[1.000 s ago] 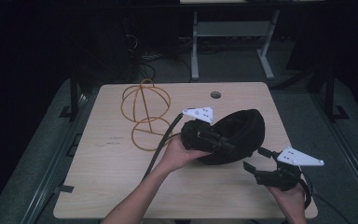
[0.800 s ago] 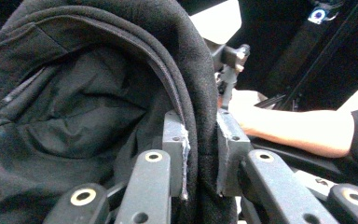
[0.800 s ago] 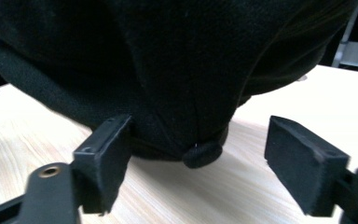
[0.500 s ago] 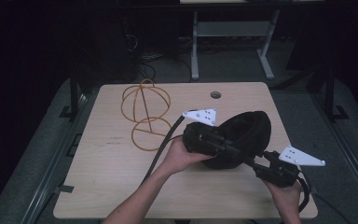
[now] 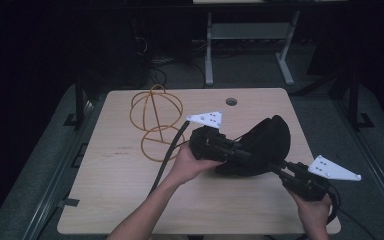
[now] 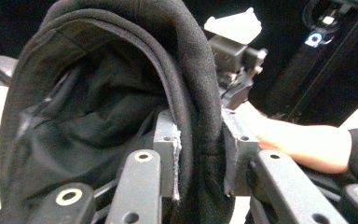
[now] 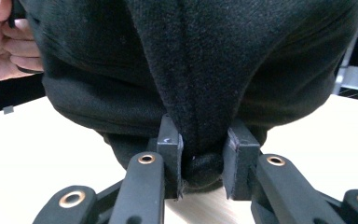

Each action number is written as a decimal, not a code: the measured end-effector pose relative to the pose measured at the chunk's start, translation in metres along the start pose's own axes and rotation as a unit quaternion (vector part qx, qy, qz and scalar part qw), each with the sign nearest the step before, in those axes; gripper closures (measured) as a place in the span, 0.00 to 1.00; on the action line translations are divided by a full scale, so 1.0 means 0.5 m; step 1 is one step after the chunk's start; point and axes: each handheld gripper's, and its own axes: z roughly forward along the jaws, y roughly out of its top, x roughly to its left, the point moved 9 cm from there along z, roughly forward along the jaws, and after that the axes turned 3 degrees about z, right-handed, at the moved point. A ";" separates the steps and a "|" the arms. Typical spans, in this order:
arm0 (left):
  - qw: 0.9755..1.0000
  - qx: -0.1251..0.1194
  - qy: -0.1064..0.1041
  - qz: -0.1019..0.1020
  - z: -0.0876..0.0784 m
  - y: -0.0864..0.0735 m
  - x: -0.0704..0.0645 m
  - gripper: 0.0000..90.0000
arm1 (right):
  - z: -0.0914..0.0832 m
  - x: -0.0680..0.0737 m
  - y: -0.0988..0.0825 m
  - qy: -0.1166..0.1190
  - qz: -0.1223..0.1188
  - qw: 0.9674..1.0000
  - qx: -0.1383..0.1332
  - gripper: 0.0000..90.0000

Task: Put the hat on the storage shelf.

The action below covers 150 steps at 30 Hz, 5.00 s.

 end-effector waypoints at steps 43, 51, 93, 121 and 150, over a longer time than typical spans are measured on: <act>0.984 0.074 0.158 0.040 -0.121 -0.076 0.018 0.46 | -0.035 -0.020 0.179 -0.009 -0.054 0.998 0.011 0.81; 0.979 0.088 0.181 0.024 -0.169 -0.150 0.002 0.45 | -0.021 -0.017 0.214 -0.003 -0.067 0.997 0.027 0.81; 0.967 0.094 0.233 -0.038 -0.305 -0.343 0.001 0.33 | 0.160 0.076 0.410 0.074 -0.090 0.993 0.037 0.81; 0.962 0.109 0.248 -0.036 -0.313 -0.366 -0.001 0.26 | 0.338 0.178 0.487 0.139 -0.103 0.983 0.056 0.81; 0.963 0.127 0.235 -0.014 -0.294 -0.373 -0.010 0.26 | 0.543 0.266 0.494 0.180 -0.115 0.968 0.130 0.81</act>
